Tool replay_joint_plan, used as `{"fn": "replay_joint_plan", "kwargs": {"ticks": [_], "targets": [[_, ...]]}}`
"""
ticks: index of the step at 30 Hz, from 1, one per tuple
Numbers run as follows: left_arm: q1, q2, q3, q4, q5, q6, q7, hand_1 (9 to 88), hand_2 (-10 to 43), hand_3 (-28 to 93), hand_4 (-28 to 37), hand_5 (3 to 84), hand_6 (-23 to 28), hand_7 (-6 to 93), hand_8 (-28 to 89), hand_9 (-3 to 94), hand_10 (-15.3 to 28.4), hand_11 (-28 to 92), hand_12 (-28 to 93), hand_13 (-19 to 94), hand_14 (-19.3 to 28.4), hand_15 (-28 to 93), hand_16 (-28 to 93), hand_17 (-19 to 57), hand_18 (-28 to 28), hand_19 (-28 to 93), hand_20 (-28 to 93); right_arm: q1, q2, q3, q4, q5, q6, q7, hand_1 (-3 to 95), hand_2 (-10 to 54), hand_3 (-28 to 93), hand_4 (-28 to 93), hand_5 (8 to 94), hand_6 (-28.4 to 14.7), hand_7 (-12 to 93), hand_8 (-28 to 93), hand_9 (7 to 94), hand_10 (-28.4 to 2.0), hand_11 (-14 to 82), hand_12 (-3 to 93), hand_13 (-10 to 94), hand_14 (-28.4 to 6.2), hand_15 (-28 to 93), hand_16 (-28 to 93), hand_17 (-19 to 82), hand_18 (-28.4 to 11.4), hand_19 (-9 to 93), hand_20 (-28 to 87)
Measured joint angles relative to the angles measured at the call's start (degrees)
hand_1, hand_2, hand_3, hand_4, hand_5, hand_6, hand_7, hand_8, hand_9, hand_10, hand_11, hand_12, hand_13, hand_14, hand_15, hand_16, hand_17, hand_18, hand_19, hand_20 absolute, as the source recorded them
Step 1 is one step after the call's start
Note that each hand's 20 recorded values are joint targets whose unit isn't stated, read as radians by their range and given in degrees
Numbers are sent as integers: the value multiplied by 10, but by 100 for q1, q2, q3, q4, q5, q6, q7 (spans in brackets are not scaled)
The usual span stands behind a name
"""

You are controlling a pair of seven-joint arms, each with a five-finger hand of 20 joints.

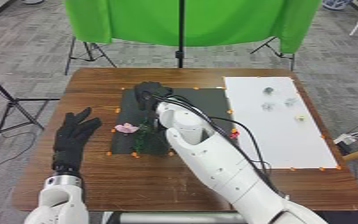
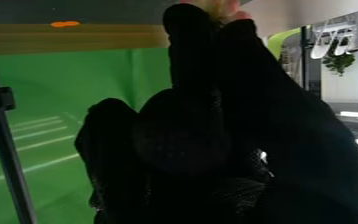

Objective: Arrange flowers

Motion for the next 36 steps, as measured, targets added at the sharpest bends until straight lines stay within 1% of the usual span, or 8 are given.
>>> {"fn": "replay_joint_plan", "kwargs": {"ticks": [9,12,19,23,27,29,32,36], "targets": [[-1,0,-1,5,-3,-17,1,190,252,594,-283,433,51,93,-74,461,139,208,103,382,145,168,6,99,121,152,261,16,24,-2,-18,-35,-215,-2,509,-95,591,-165,673,7,155,26,850,-101,132,308,909,-6,598,348,669,-95,932,579],[1,0,-5,5,-3,-18,4,187,247,600,-283,432,50,91,-75,461,138,207,100,382,145,165,8,99,120,148,263,53,61,-22,-63,-18,-412,16,458,-95,631,-175,667,11,165,-75,839,-111,184,249,910,-7,596,350,668,-95,932,580],[24,-12,-13,0,-4,-19,5,194,245,589,-283,425,38,107,-82,467,127,206,98,390,141,154,14,100,121,145,268,178,281,-179,-273,358,-438,208,401,-95,646,-159,666,11,166,-83,838,-116,200,222,912,-10,583,352,665,-100,932,571],[59,-47,-35,-6,-4,-30,-1,203,246,577,-283,430,36,112,-85,482,132,200,100,397,142,150,19,100,121,143,270,205,737,-379,-979,1192,-90,695,400,-95,651,-153,667,9,166,-82,824,-125,196,223,888,-27,581,355,634,-115,932,567],[131,-91,-103,-33,-4,-30,-1,201,246,578,-283,440,37,112,-85,490,136,197,104,399,148,150,22,100,122,143,270,-48,1372,49,-2252,2007,326,1206,396,-95,643,-144,666,-1,150,-78,788,-143,199,231,850,-49,597,353,596,-132,932,563],[187,-108,-147,-59,-14,-24,0,199,240,584,-283,442,39,110,-84,491,136,196,108,398,149,151,23,99,123,144,270,-304,1657,595,-2874,2073,269,1386,394,-95,641,-141,663,-4,145,-75,779,-147,200,233,840,-52,601,351,589,-134,932,563],[252,-127,-177,-76,-18,-22,0,200,233,582,-283,443,40,108,-82,493,137,196,111,398,150,152,23,98,123,143,267,-680,2159,1467,-3552,2025,-99,1646,389,-95,640,-136,658,-7,138,-71,760,-155,200,236,812,-65,617,351,572,-140,932,562],[281,-146,-172,-80,-18,-22,-8,197,225,582,-283,444,40,107,-80,493,137,195,113,397,151,152,23,98,123,143,265,-1157,2965,2312,-3745,1758,-272,2032,386,-95,632,-134,642,-11,130,-68,730,-163,196,240,790,-75,629,348,558,-146,932,559]]}}
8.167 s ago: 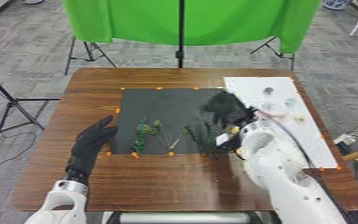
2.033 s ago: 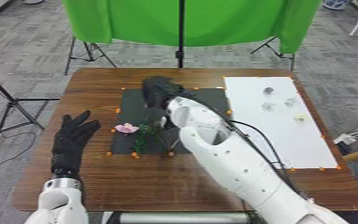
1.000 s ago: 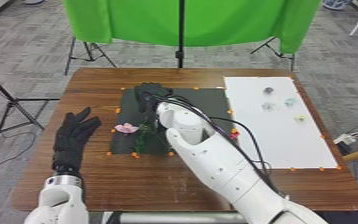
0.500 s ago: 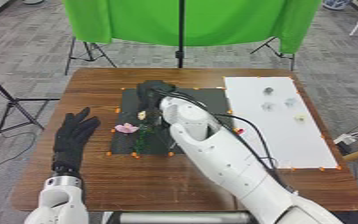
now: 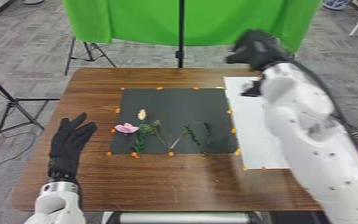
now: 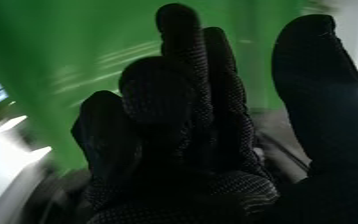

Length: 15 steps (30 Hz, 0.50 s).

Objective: Arrange flowers

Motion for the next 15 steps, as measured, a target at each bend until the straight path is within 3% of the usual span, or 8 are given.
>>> {"fn": "replay_joint_plan", "kwargs": {"ticks": [7,15], "targets": [[-13,-15,22,-3,53,-4,-56,196,200,582,-283,443,40,106,-79,492,137,195,115,395,153,153,23,95,124,144,264,-1037,462,1273,480,-548,-197,299,384,-95,625,-131,633,-8,129,-66,708,-165,202,250,774,-84,644,343,548,-151,932,555],[-24,-19,33,-4,73,-1,-111,197,191,583,-283,443,39,106,-78,491,137,194,116,393,154,154,23,94,124,146,263,-1842,473,1506,630,-604,-598,395,336,-95,618,-129,614,-8,120,-70,682,-174,198,252,755,-97,656,343,534,-162,932,552]]}}
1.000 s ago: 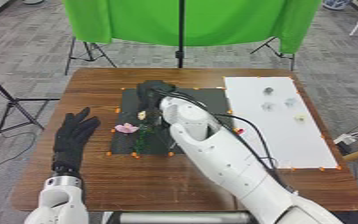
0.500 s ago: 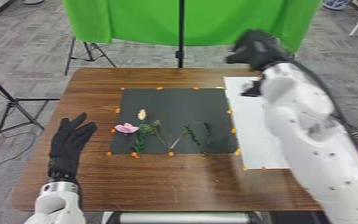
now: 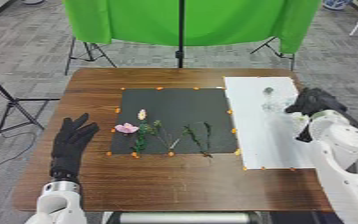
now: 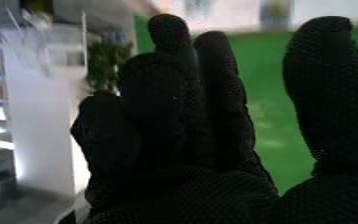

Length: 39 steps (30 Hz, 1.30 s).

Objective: Arrange flowers

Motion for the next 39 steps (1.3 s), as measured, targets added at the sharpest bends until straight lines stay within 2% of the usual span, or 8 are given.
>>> {"fn": "replay_joint_plan", "kwargs": {"ticks": [4,9,15,18,26,34,38,39], "targets": [[9,-2,0,-7,0,0,-24,194,188,588,-283,443,38,107,-78,491,137,194,116,393,153,154,23,94,124,146,262,-204,-24,39,114,-19,-73,-2,332,-95,621,-127,591,-21,106,-64,659,-180,192,256,750,-97,658,340,527,-163,932,547],[22,-3,1,-17,0,0,-37,199,192,576,-283,443,38,107,-78,491,137,194,117,392,154,155,22,95,124,147,262,-305,-80,46,262,-319,-117,-6,458,-95,643,-148,613,-16,137,-66,696,-165,220,250,772,-74,662,328,553,-143,932,535],[50,-3,-4,-34,1,3,-48,197,191,581,-283,442,38,107,-78,490,137,194,117,392,155,155,22,94,124,147,261,-347,-118,51,412,-303,501,-3,530,-95,614,-159,641,-17,162,-15,750,-138,177,325,801,-54,649,330,573,-130,932,534],[54,-3,-6,-35,3,3,-54,197,191,581,-283,442,38,107,-78,490,137,194,116,392,154,155,22,94,124,147,262,-418,-117,72,390,-59,708,-3,534,-95,607,-152,642,-15,159,5,761,-135,167,338,804,-52,648,332,574,-130,932,535],[51,-4,-6,-34,2,4,-55,198,190,579,-283,442,37,107,-78,491,137,195,117,392,154,154,22,94,125,148,262,-466,-31,111,-16,1020,711,-51,528,-95,609,-147,642,-12,157,12,766,-134,163,343,806,-51,647,334,576,-128,932,539],[45,-15,-2,-32,2,9,-49,200,188,577,-283,443,39,106,-77,491,137,194,116,393,155,155,22,95,124,147,262,-253,73,155,-219,1115,978,-145,506,-95,627,-143,644,-11,155,22,761,-135,174,334,805,-51,646,337,576,-130,932,547],[46,-15,-2,-32,0,11,-46,202,188,575,-283,444,39,107,-77,490,137,194,117,393,153,153,22,95,124,148,262,-73,115,198,-120,872,1062,-186,483,-95,642,-143,645,-10,154,3,747,-140,201,296,798,-56,650,340,574,-132,932,556],[46,-15,-2,-32,0,11,-45,201,188,576,-283,443,39,107,-77,490,137,194,117,394,152,153,22,95,124,148,262,-35,119,212,-77,795,1064,-189,458,-95,654,-142,634,-7,153,-55,729,-148,213,258,790,-58,650,342,568,-134,932,559]]}}
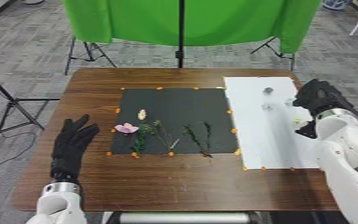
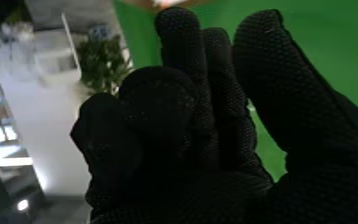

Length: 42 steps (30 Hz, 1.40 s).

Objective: Arrange flowers

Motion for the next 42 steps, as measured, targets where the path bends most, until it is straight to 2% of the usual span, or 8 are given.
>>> {"fn": "replay_joint_plan", "kwargs": {"ticks": [4,12,15,19,23,30,36,42], "targets": [[0,0,-1,0,0,0,0,200,188,579,-283,443,39,106,-77,491,137,194,117,394,153,153,23,95,124,148,262,66,-1,111,136,-72,-145,1,406,-95,654,-139,607,-5,140,-74,703,-160,190,232,776,-70,651,342,555,-141,932,556],[14,-5,-7,-1,-2,-1,3,200,187,579,-283,444,39,106,-77,490,137,194,116,393,153,154,23,94,125,149,262,-9,-43,227,210,-9,-1219,-39,348,-95,627,-144,550,-13,95,-64,651,-186,120,206,761,-78,647,337,542,-147,932,546],[15,-8,-7,-2,-2,-2,4,198,187,581,-283,444,40,105,-77,490,137,194,117,393,154,154,23,94,125,149,262,-34,-84,185,278,-53,-1389,-26,384,-95,623,-155,543,-10,92,-58,652,-185,114,203,762,-76,644,332,542,-144,932,531],[15,-9,-7,-2,-2,-2,2,198,185,583,-283,444,40,104,-76,490,137,194,116,393,154,153,22,94,124,148,262,-46,-125,68,410,-177,-1593,-20,508,-95,631,-188,632,17,149,-80,734,-149,164,202,820,-40,637,330,587,-121,932,535],[14,-10,-7,-3,-1,-1,0,199,184,584,-283,444,39,105,-76,490,137,195,117,393,154,154,23,95,124,147,261,-85,-129,-73,544,-485,-860,-105,655,-95,480,-144,740,7,168,79,848,-108,68,347,866,-25,624,333,634,-106,932,544],[16,-11,-8,-6,-1,1,-1,198,183,586,-283,445,40,105,-76,491,137,194,117,394,153,154,23,94,125,148,262,-297,-115,-310,849,-424,900,-387,679,-95,488,-135,815,-11,176,121,907,-89,74,376,904,-16,611,338,669,-101,932,554],[5,-10,-7,-4,-1,2,-8,201,182,581,-283,444,39,105,-77,491,137,193,117,394,153,153,23,95,125,147,261,-168,158,-761,263,15,1182,-492,665,-95,510,-137,820,-6,175,122,912,-84,72,382,908,-12,613,345,675,-97,932,568],[-11,-7,3,0,-1,3,-9,199,181,578,-283,443,39,106,-78,491,137,193,117,395,154,154,24,94,125,148,262,863,455,-2003,-347,617,1254,-1220,650,-95,528,-148,817,2,181,120,912,-81,69,388,904,-10,619,351,676,-94,932,579]]}}
